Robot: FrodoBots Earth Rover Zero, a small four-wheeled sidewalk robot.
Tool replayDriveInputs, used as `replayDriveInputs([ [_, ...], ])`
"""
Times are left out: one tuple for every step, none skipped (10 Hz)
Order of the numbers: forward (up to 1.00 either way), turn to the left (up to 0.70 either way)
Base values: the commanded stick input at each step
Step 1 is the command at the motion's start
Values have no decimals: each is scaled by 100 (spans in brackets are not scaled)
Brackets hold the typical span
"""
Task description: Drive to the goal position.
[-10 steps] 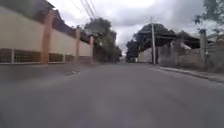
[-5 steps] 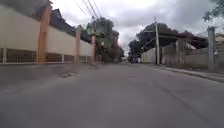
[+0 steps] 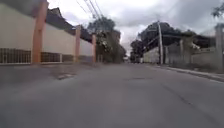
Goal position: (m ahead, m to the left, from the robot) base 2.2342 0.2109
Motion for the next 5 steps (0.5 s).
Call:
replayDriveInputs([
  [100, 0],
  [100, 0],
  [100, 0],
  [100, 0],
  [100, 0],
])
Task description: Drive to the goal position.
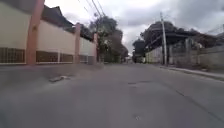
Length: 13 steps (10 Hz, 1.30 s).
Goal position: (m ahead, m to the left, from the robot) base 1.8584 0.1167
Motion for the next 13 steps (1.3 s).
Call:
replayDriveInputs([
  [100, 0],
  [100, 0],
  [100, 0],
  [100, 0],
  [100, 0],
  [100, 0],
  [100, 0],
  [100, 0],
  [100, -3],
  [100, -13],
  [100, -23],
  [100, -33],
  [100, -40],
])
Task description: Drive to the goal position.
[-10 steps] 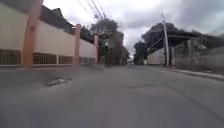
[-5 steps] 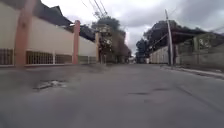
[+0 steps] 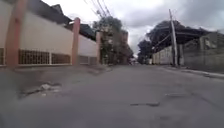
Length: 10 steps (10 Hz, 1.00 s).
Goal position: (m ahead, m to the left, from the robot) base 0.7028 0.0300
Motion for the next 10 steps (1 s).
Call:
replayDriveInputs([
  [100, -40],
  [100, -40],
  [100, -40],
  [100, -40],
  [100, -39],
  [100, 0],
  [100, 0],
  [100, 0],
  [100, 0],
  [100, 0],
])
